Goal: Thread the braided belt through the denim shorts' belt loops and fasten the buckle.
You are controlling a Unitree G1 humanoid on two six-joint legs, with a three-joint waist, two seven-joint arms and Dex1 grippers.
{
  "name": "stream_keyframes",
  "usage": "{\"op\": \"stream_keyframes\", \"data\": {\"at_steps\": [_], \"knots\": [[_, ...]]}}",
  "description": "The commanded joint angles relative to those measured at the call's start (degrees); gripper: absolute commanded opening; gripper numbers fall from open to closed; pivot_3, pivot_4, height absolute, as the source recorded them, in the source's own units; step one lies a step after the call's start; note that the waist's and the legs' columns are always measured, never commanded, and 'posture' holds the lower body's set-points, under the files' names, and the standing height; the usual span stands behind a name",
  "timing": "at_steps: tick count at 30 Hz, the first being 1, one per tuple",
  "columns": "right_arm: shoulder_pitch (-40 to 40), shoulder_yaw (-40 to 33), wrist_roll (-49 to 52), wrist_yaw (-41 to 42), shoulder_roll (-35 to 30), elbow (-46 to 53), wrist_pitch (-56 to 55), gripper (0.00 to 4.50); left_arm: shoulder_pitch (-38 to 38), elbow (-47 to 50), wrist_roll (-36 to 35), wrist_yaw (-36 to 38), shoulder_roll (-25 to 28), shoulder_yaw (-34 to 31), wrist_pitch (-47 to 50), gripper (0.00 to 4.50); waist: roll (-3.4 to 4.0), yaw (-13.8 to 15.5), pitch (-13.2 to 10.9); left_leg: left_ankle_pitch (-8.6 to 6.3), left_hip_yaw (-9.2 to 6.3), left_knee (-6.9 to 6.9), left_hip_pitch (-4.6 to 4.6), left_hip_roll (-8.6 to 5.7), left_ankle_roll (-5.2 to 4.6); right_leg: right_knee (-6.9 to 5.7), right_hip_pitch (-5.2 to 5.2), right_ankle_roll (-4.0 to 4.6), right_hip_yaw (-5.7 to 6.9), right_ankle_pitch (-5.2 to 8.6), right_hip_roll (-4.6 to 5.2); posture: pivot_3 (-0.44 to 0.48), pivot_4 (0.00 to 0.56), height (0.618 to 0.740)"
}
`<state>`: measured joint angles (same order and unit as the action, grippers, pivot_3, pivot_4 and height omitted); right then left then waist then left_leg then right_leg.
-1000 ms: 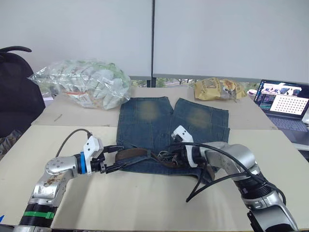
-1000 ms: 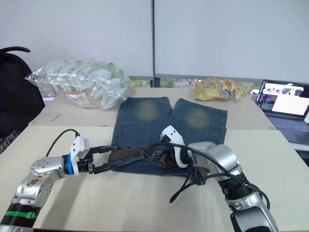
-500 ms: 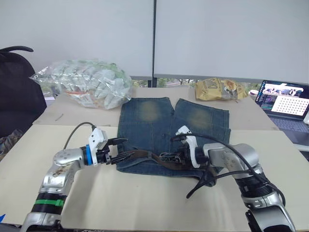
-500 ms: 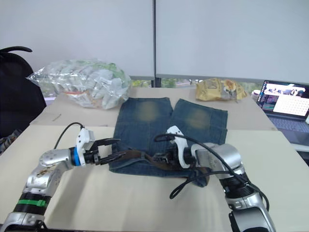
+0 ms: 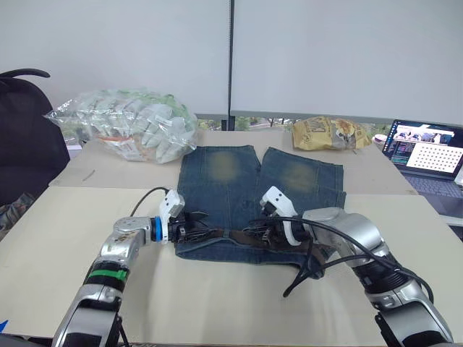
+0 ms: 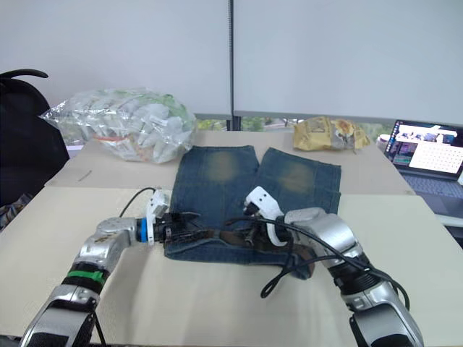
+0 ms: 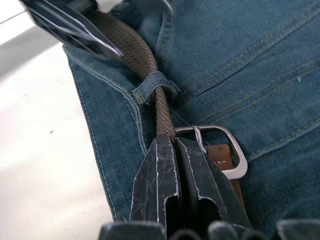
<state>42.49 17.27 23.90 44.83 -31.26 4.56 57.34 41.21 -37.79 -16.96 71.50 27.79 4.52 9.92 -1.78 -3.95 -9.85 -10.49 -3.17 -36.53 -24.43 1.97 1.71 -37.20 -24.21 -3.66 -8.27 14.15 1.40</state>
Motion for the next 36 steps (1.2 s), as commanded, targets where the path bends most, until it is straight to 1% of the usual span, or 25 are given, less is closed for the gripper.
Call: {"op": "stream_keyframes", "data": {"at_steps": [1, 4, 7, 11, 12, 15, 19, 20, 23, 27, 32, 36], "knots": [[0.78, -1.03, -0.71, 0.07, -0.40, 2.54, -1.09, 0.00, 3.18, -5.50, 2.23, 4.87, 0.01, 1.29, -2.74, 3.48, 0.00, 0.00, 0.00, 0.00, 0.00, 0.00, 0.00, 0.00, 0.00, 0.00, -0.01, 0.00, 0.00, 0.00, 0.00, 0.000, 0.150, 0.740], [0.44, -1.27, -1.02, -0.02, -0.38, 3.00, -1.01, 0.00, 4.53, -9.02, 3.34, 7.72, -0.17, 1.64, -4.39, 2.60, 0.00, 0.00, 0.00, 0.00, 0.00, 0.00, 0.00, 0.00, 0.00, -0.01, 0.00, 0.00, 0.00, 0.00, 0.00, 0.000, 0.150, 0.740], [0.12, -1.48, -1.38, -0.15, -0.59, 3.35, -1.02, 0.00, 5.44, -10.52, 3.34, 11.79, -0.15, 1.57, -4.87, 1.55, 0.00, -0.01, 0.00, 0.00, 0.00, 0.00, 0.00, 0.00, 0.00, -0.01, 0.00, 0.00, 0.00, 0.00, 0.00, 0.000, 0.150, 0.740], [-0.14, -1.04, -2.59, -0.03, -1.21, 3.68, -1.84, 0.00, 5.93, -10.88, 3.50, 15.15, 0.60, 1.13, -4.28, 0.15, 0.00, -0.01, 0.00, 0.00, 0.00, 0.00, 0.00, 0.00, 0.00, -0.02, 0.00, 0.00, 0.00, 0.00, 0.00, 0.000, 0.150, 0.740], [-0.18, -0.64, -3.25, 0.04, -1.56, 3.83, -2.53, 0.00, 5.93, -10.53, 3.28, 15.89, 0.97, 0.87, -3.56, 0.02, 0.00, -0.01, 0.00, 0.00, 0.00, 0.00, 0.00, 0.00, 0.00, -0.02, 0.00, 0.00, 0.00, 0.00, 0.00, 0.000, 0.150, 0.740], [-0.36, -0.12, -4.17, 0.30, -1.92, 4.20, -3.56, 0.00, 5.92, -9.18, 1.74, 16.83, 1.31, -0.60, -0.61, 0.02, 0.00, -0.03, 0.00, 0.00, -0.01, 0.00, 0.00, 0.01, 0.00, -0.02, -0.01, -0.01, 0.00, 0.00, 0.00, 0.000, 0.150, 0.740], [-0.94, -0.08, -4.22, 0.66, -1.75, 5.16, -3.82, 0.00, 5.64, -6.30, -1.10, 16.87, 1.75, -3.03, 6.57, 0.02, 0.00, -0.09, 0.00, 0.00, -0.01, 0.00, -0.01, 0.01, 0.00, -0.05, -0.02, -0.02, 0.00, 0.01, -0.01, 0.000, 0.150, 0.740], [-1.05, 0.13, -4.47, 0.73, -1.81, 5.27, -4.00, 0.00, 5.19, -5.21, -1.82, 17.26, 2.27, -3.19, 9.83, 0.02, 0.00, -0.12, 0.00, 0.00, -0.02, 0.00, -0.01, 0.01, 0.00, -0.06, -0.03, -0.02, 0.00, 0.01, -0.01, 0.000, 0.150, 0.740], [-1.17, 0.67, -5.32, 0.85, -2.05, 5.21, -4.75, 0.00, 2.89, -1.23, -3.04, 18.85, 3.99, -2.46, 17.38, 0.02, 0.00, -0.30, 0.00, 0.00, -0.02, 0.00, -0.01, 0.01, 0.00, -0.09, -0.03, -0.02, 0.00, 0.02, -0.01, 0.000, 0.150, 0.740], [-0.95, 1.26, -6.07, 1.18, -2.18, 4.92, -5.78, 0.00, -0.89, 3.84, -3.06, 20.87, 6.55, 0.41, 22.02, 0.02, 0.00, -0.41, 0.00, 0.00, -0.01, 0.00, 0.03, 0.01, 0.00, -0.30, -0.08, -0.01, -0.01, 0.03, -0.01, 0.000, 0.150, 0.740], [-0.77, 2.40, -6.81, 1.49, -2.15, 4.87, -7.02, 0.00, -2.23, 5.72, -3.22, 20.31, 6.99, 1.78, 24.50, 0.02, 0.00, -0.26, 0.00, 0.00, -0.03, -0.03, 0.11, 0.02, 0.00, -0.44, -0.09, 0.02, 0.00, 0.07, -0.04, 0.000, 0.150, 0.740], [-0.22, 4.28, -8.89, 2.16, -2.22, 4.14, -9.90, 0.00, -2.27, 3.34, -0.29, 16.10, 5.42, 3.41, 22.25, 0.02, 0.00, -0.21, 0.00, 0.00, -0.03, -0.03, 0.12, 0.02, 0.00, -0.43, -0.08, 0.02, 0.00, 0.08, -0.04, 0.000, 0.150, 0.740]]}}
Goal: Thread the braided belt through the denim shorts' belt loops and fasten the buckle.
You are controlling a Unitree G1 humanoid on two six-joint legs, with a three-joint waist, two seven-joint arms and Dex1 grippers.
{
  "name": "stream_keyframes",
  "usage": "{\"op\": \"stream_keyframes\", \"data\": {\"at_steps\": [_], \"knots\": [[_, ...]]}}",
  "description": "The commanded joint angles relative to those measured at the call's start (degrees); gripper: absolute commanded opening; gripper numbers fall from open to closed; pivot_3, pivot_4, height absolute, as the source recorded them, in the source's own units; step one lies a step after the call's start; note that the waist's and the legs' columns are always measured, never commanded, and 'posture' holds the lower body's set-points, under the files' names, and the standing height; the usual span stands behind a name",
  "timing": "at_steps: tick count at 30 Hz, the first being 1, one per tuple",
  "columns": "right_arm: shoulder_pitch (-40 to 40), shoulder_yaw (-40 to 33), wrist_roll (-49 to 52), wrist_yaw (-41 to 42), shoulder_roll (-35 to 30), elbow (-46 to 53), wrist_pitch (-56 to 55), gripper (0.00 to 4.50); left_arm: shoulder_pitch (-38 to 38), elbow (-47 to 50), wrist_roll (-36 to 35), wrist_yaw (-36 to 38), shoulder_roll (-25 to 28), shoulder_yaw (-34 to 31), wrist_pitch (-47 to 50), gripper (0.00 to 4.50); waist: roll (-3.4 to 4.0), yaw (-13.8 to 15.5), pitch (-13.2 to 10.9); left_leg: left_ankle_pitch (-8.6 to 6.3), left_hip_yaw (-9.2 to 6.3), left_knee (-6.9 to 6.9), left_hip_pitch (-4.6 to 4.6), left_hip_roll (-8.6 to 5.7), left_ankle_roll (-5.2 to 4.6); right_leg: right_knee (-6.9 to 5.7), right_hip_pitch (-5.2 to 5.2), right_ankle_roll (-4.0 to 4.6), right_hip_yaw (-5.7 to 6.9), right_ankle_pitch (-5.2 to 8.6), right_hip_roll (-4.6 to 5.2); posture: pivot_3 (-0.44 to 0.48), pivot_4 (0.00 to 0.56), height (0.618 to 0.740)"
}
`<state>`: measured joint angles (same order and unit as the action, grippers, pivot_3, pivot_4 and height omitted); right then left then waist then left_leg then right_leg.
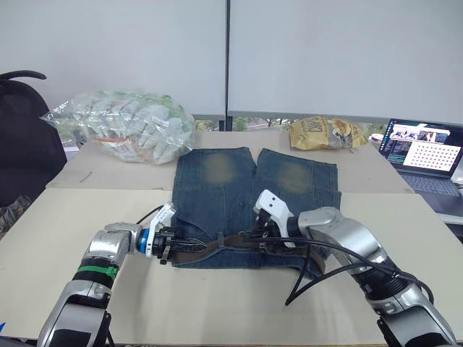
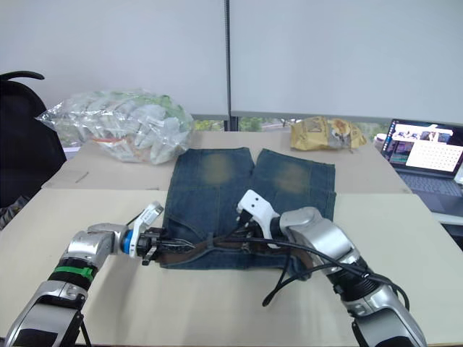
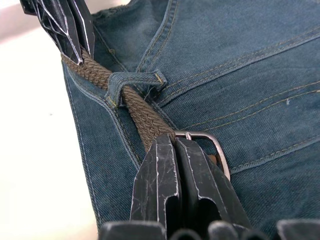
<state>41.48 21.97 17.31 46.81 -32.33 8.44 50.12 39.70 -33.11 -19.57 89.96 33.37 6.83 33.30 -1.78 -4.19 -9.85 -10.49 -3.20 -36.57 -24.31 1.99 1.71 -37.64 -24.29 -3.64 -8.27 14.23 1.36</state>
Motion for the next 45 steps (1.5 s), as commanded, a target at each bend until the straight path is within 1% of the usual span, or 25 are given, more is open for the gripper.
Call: {"op": "stream_keyframes", "data": {"at_steps": [1, 4, 12, 17, 21, 25, 28, 33, 38, 40, 41, 44, 45], "knots": [[0.92, 0.43, -3.72, 0.15, -1.25, -0.44, -4.07, 0.00, -0.36, -2.38, 2.76, -3.54, -0.63, 1.05, -1.65, 0.02, 0.00, 0.05, 0.00, 0.00, 0.00, 0.00, 0.01, 0.00, 0.00, 0.00, 0.00, 0.00, 0.00, 0.00, 0.00, 0.000, 0.150, 0.740], [0.88, 2.58, -7.59, 0.06, -1.10, -2.99, -8.15, 0.00, 0.64, -4.89, 4.11, -5.86, -1.57, 1.20, -3.59, 0.02, 0.00, 0.17, 0.01, 0.00, 0.01, -0.02, 0.06, -0.01, 0.00, 0.00, 0.06, -0.02, 0.00, 0.01, 0.01, 0.000, 0.150, 0.740], [0.88, 4.27, -14.98, -1.13, 1.19, -8.96, -19.70, 0.00, 2.91, -9.58, 5.82, -12.08, -4.36, 0.30, -8.18, 0.02, 0.05, 0.38, 0.05, 0.00, 0.00, -0.17, 0.14, -0.03, 0.00, -0.10, 0.18, -0.18, 0.00, 0.10, 0.01, 0.000, 0.150, 0.740], [-0.16, 4.89, -18.10, -0.54, 2.26, -9.60, -24.38, 0.00, 2.44, -9.85, 7.54, -13.94, -5.03, 0.87, -11.18, 0.02, 0.16, 0.39, 0.12, 0.00, 0.00, -0.22, 0.24, -0.05, 0.00, -0.18, 0.27, -0.37, -0.02, 0.22, 0.01, 0.000, 0.150, 0.740], [-1.04, 6.54, -21.52, 0.88, 1.61, -9.54, -29.09, 0.00, 2.17, -11.04, 10.79, -16.41, -5.12, 2.13, -16.10, 0.02, 0.23, 0.26, 0.20, 0.00, 0.02, -0.23, 0.31, -0.04, 0.00, -0.22, 0.30, -0.39, -0.04, 0.23, 0.01, 0.000, 0.150, 0.740], [-0.82, 7.92, -26.73, 0.74, 0.40, -11.90, -37.08, 0.00, 2.26, -11.84, 12.18, -17.33, -5.47, 2.34, -18.04, 0.02, 0.48, 0.22, 0.39, 0.00, 0.04, -0.22, 0.35, -0.05, 0.00, -0.21, 0.33, -0.41, -0.05, 0.24, 0.01, 0.000, 0.150, 0.740], [-0.78, 8.12, -29.75, 1.08, -0.82, -13.91, -42.56, 0.00, 1.77, -12.28, 14.01, -17.90, -5.38, 3.39, -20.48, 0.02, 0.52, 0.31, 0.42, 0.00, 0.04, -0.22, 0.46, -0.06, 0.00, -0.21, 0.46, -0.47, -0.06, 0.29, 0.01, 0.000, 0.150, 0.740], [-0.51, 8.28, -32.92, 0.28, -0.59, -17.48, -52.66, 0.00, 1.56, -12.92, 14.46, -17.95, -5.94, 3.46, -21.59, 0.02, 0.52, 0.30, 0.42, -0.02, 0.03, -0.11, 1.07, -0.06, 0.00, 0.04, 1.14, -0.53, -0.05, 0.41, 0.02, 0.000, 0.150, 0.740], [-0.83, 7.71, -34.32, 0.47, 0.48, -18.95, -57.31, 0.00, 1.43, -13.03, 14.93, -18.14, -6.08, 3.64, -22.74, 0.02, 0.54, 0.28, 0.44, -0.02, 0.02, -0.09, 1.12, -0.06, 0.00, 0.02, 1.18, -0.52, -0.05, 0.44, 0.02, 0.000, 0.150, 0.740], [-0.98, 7.22, -34.38, 1.56, 0.19, -18.68, -56.88, 0.71, 1.31, -12.91, 14.91, -18.10, -6.10, 3.66, -23.01, 0.00, 0.54, 0.28, 0.44, -0.02, 0.03, -0.09, 1.13, -0.06, 0.00, 0.02, 1.19, -0.52, -0.05, 0.44, 0.02, 0.000, 0.150, 0.740], [-1.12, 6.69, -34.05, 1.88, 0.15, -18.53, -56.52, 0.89, 1.22, -12.77, 14.89, -18.04, -6.10, 3.69, -23.02, 0.00, 0.55, 0.29, 0.44, -0.02, 0.02, -0.09, 1.13, -0.06, 0.00, 0.02, 1.19, -0.52, -0.05, 0.44, 0.02, 0.000, 0.150, 0.740], [-1.32, 4.09, -32.96, 0.76, 0.45, -18.40, -56.00, 1.95, 1.15, -12.62, 14.87, -17.99, -6.10, 3.77, -23.09, 0.00, 0.55, 0.34, 0.45, -0.02, 0.02, -0.09, 1.13, -0.07, 0.00, 0.03, 1.21, -0.52, -0.05, 0.44, 0.02, 0.000, 0.150, 0.740], [-1.45, 2.99, -32.06, 0.62, 0.82, -18.25, -55.28, 2.38, 1.18, -12.68, 14.87, -18.02, -6.13, 3.77, -23.13, 0.00, 0.55, 0.34, 0.45, -0.03, 0.02, -0.09, 1.13, -0.07, 0.00, 0.03, 1.21, -0.52, -0.05, 0.44, 0.03, 0.000, 0.150, 0.740]]}}
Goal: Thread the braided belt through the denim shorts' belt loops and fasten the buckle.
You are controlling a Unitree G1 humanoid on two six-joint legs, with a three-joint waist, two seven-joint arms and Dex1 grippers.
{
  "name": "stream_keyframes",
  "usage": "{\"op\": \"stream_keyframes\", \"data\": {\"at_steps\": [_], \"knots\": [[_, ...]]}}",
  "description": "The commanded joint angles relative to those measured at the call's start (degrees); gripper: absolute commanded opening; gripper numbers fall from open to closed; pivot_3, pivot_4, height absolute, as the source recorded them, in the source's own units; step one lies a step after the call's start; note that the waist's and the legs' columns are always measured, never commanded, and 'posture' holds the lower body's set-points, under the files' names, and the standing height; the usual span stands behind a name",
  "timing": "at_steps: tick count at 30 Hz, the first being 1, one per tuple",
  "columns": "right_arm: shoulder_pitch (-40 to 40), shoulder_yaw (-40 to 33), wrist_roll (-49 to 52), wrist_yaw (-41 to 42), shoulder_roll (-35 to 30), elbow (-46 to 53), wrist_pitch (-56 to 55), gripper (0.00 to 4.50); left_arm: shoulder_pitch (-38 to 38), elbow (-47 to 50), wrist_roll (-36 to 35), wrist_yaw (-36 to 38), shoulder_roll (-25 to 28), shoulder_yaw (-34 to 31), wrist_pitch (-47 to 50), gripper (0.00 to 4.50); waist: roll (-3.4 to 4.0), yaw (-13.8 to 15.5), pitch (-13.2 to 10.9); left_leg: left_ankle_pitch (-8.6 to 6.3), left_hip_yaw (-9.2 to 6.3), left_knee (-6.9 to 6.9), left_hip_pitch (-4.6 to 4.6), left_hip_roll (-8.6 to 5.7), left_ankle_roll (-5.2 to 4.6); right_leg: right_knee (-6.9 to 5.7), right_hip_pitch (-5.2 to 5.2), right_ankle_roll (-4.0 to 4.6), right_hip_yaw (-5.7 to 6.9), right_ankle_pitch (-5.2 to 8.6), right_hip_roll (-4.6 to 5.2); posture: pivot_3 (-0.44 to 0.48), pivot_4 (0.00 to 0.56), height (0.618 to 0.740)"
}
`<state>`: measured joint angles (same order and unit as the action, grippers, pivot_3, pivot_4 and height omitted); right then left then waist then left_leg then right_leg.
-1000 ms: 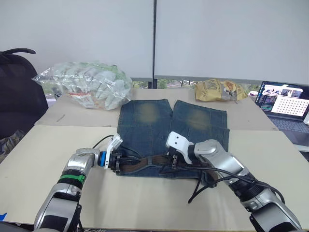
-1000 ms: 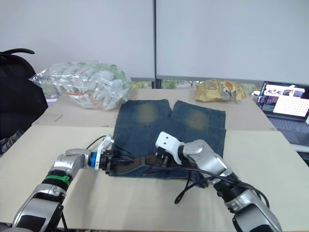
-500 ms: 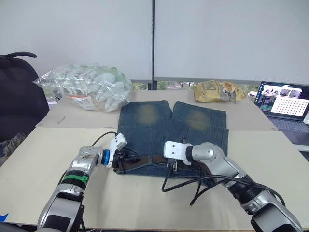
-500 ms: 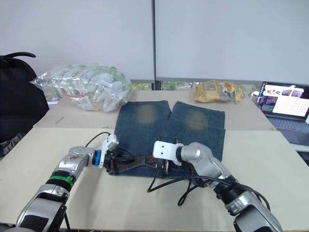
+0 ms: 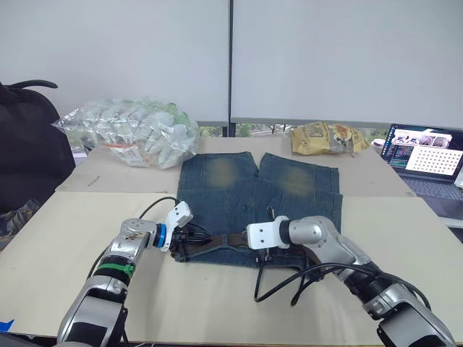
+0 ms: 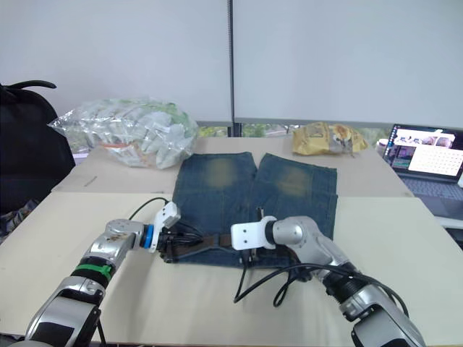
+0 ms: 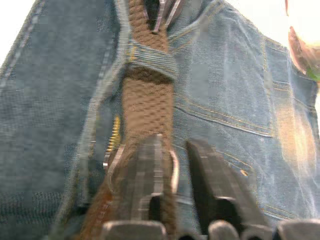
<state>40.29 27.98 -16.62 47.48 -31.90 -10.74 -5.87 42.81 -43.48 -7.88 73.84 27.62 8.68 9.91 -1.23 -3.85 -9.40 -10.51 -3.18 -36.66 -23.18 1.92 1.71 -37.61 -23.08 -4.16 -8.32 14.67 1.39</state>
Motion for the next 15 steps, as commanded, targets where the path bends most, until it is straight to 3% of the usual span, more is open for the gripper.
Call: {"op": "stream_keyframes", "data": {"at_steps": [1, 2, 9, 15], "knots": [[-0.35, -4.02, 2.96, 0.49, 0.57, 1.34, 1.77, 2.62, -1.91, -2.35, 3.18, -1.95, -0.40, 1.90, 0.23, 0.00, 0.00, 0.00, 0.00, 0.00, 0.00, 0.00, 0.00, 0.00, 0.00, 0.00, 0.00, 0.00, 0.00, 0.00, 0.00, 0.000, 0.150, 0.740], [-0.45, -5.67, 5.97, 2.36, 0.83, 2.44, 3.66, 3.00, -1.92, -2.37, 3.17, -1.98, -0.41, 1.89, 0.18, 0.00, 0.00, 0.00, 0.00, 0.00, 0.00, 0.00, 0.00, 0.00, 0.00, 0.00, 0.00, 0.00, 0.00, 0.00, 0.00, 0.000, 0.150, 0.740], [-1.11, -10.20, 18.20, 10.62, 2.44, 10.43, 15.32, 3.00, -1.99, -2.26, 3.09, -1.93, -0.54, 1.88, -0.04, 0.00, 0.03, -0.07, 0.01, 0.00, -0.01, 0.00, 0.00, 0.01, 0.00, -0.02, 0.00, 0.00, 0.00, 0.00, -0.01, 0.000, 0.150, 0.740], [-0.98, -4.81, 9.54, 7.92, 2.27, 7.21, 10.60, 3.00, -1.69, -2.70, 3.11, -2.09, -0.82, 1.86, -0.19, 0.00, 0.03, 0.04, 0.01, 0.00, 0.00, 0.00, 0.00, 0.00, 0.00, 0.01, -0.01, 0.00, 0.01, 0.02, 0.00, 0.000, 0.150, 0.740]]}}
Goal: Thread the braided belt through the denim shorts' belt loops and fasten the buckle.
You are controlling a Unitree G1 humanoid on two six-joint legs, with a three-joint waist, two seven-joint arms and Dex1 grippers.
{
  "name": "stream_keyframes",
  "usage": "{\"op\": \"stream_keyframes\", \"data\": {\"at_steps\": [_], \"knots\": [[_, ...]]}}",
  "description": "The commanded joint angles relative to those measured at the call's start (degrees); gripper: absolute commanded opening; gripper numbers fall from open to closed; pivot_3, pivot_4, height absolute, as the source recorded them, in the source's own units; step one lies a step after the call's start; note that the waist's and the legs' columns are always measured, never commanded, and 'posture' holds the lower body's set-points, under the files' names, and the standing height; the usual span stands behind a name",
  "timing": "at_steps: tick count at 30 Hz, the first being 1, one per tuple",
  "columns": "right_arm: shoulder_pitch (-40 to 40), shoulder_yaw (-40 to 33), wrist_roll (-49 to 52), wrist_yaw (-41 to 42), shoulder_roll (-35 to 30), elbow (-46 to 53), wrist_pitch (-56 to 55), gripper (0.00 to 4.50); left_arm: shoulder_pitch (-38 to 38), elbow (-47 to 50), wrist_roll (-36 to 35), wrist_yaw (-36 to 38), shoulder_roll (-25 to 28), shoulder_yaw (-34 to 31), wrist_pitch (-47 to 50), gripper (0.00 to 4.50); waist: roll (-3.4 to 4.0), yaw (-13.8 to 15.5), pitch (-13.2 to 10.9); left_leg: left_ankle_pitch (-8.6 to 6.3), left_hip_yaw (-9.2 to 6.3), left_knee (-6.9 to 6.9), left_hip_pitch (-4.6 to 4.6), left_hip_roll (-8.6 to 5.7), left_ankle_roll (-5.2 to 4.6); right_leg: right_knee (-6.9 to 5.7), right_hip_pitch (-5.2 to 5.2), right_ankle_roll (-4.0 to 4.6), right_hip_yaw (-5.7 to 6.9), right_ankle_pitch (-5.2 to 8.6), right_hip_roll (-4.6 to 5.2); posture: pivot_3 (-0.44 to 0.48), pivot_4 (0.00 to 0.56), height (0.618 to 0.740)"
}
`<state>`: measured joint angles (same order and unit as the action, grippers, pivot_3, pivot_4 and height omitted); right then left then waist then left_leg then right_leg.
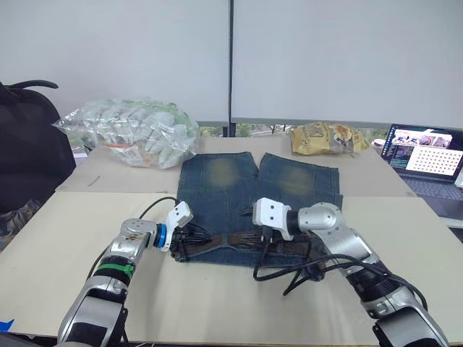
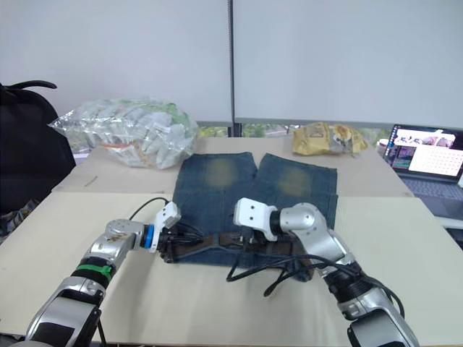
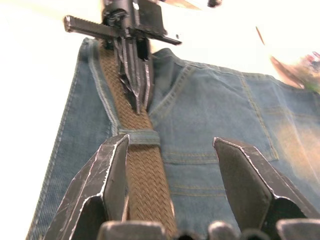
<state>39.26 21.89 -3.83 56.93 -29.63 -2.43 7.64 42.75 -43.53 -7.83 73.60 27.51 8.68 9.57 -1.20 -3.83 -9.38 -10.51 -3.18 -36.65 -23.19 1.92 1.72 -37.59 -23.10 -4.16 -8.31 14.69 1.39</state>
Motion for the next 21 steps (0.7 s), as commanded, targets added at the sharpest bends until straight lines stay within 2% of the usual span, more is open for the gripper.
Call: {"op": "stream_keyframes", "data": {"at_steps": [1, 8, 11, 17, 21], "knots": [[0.15, 2.00, -4.51, -1.86, -0.10, -1.89, -3.80, 3.00, -1.68, -2.55, 3.04, -1.85, -0.68, 1.85, 0.19, 0.00, 0.00, 0.02, 0.00, 0.00, 0.00, 0.00, -0.01, 0.00, 0.00, 0.00, -0.01, 0.01, 0.00, 0.00, 0.00, 0.000, 0.150, 0.740], [0.66, 2.91, -7.66, -3.20, 0.86, -5.50, -5.80, 3.00, -1.70, -2.45, 3.00, -1.75, -0.56, 1.83, 0.13, 0.00, 0.00, 0.02, 0.00, 0.00, 0.00, 0.00, -0.02, 0.00, 0.00, 0.00, -0.03, 0.00, 0.00, 0.01, 0.00, 0.000, 0.150, 0.740], [0.12, 2.08, -6.43, -2.96, 1.96, -4.75, -4.10, 2.24, -1.81, -2.26, 2.99, -1.81, -0.53, 1.83, 0.22, 0.00, 0.00, -0.02, 0.00, 0.00, 0.00, 0.00, -0.02, 0.00, 0.00, 0.00, -0.02, 0.00, 0.00, 0.01, 0.00, 0.000, 0.150, 0.740], [-0.73, 2.08, -5.77, -1.82, 2.32, -3.32, -2.23, 0.17, -1.77, -2.24, 3.01, -1.77, -0.55, 1.86, 0.16, 0.00, 0.00, 0.03, 0.00, 0.00, -0.01, 0.01, -0.03, 0.00, 0.00, 0.02, -0.02, 0.00, 0.00, 0.02, 0.01, 0.000, 0.150, 0.740], [-0.73, 1.99, -6.25, -2.31, 2.11, -3.06, -1.23, 0.08, -1.68, -2.38, 3.13, -1.81, -0.63, 1.96, 0.02, 0.00, 0.00, 0.02, 0.00, 0.00, 0.00, 0.01, -0.03, -0.01, 0.00, 0.02, -0.02, 0.00, 0.00, 0.02, 0.01, 0.000, 0.150, 0.740]]}}
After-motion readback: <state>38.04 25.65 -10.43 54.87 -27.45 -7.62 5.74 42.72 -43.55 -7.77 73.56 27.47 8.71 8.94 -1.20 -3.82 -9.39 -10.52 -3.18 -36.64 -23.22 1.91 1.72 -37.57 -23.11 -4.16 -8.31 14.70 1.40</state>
